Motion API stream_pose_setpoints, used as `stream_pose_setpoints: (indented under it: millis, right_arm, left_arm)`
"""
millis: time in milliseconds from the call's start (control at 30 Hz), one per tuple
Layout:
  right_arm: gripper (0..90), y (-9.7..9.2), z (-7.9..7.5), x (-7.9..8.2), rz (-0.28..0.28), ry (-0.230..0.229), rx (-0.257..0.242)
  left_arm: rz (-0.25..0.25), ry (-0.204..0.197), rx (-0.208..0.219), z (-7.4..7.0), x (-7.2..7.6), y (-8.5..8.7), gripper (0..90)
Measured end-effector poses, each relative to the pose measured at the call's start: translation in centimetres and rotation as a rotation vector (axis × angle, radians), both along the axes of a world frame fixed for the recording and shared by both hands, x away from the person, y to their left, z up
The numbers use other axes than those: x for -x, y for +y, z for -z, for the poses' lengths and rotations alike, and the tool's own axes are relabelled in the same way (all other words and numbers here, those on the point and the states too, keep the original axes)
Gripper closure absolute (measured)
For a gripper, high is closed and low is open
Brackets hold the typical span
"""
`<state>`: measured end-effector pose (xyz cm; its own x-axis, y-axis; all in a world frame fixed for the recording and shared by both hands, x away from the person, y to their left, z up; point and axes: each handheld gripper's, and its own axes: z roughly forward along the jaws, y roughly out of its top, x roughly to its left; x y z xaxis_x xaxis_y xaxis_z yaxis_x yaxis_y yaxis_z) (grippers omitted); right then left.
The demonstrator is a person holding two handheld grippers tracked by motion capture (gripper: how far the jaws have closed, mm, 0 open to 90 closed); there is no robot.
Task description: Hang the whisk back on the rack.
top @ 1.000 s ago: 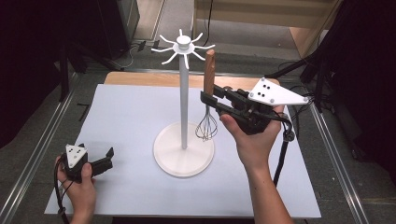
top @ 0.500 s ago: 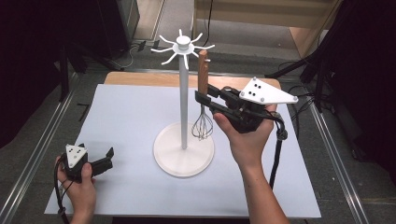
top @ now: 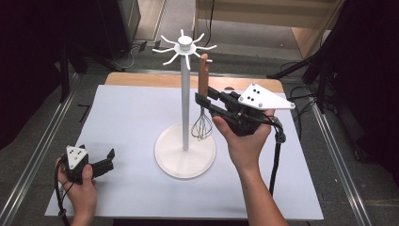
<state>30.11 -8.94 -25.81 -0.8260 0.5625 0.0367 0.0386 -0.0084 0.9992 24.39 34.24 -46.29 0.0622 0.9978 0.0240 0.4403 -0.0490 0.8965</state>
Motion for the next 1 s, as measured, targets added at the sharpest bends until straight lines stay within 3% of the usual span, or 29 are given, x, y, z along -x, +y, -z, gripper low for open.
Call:
stream_pose_setpoints:
  millis: [233, 600, 800, 1000]
  right_arm:
    - [68.2, -0.1, 0.1, 0.0, -0.009, -0.02, 0.008]
    - [48.1, -1.0, 0.2, 0.5, 0.014, -0.03, 0.02]
    - [34.5, -1.9, 0.7, 0.6, 0.072, -0.034, 0.019]
    - [18.1, -2.5, 1.5, 0.5, 0.131, 0.002, 0.039]
  left_arm:
    - [0.002, 0.001, 0.002, 0.0, 0.0, 0.0, 0.6]
    - [0.001, 0.003, 0.001, 0.0, 0.0, 0.0, 0.6]
    - [0.002, 0.001, 0.001, 0.0, 0.0, 0.0, 0.6]
    - [0.0, -0.002, 0.001, 0.0, 0.0, 0.0, 0.6]
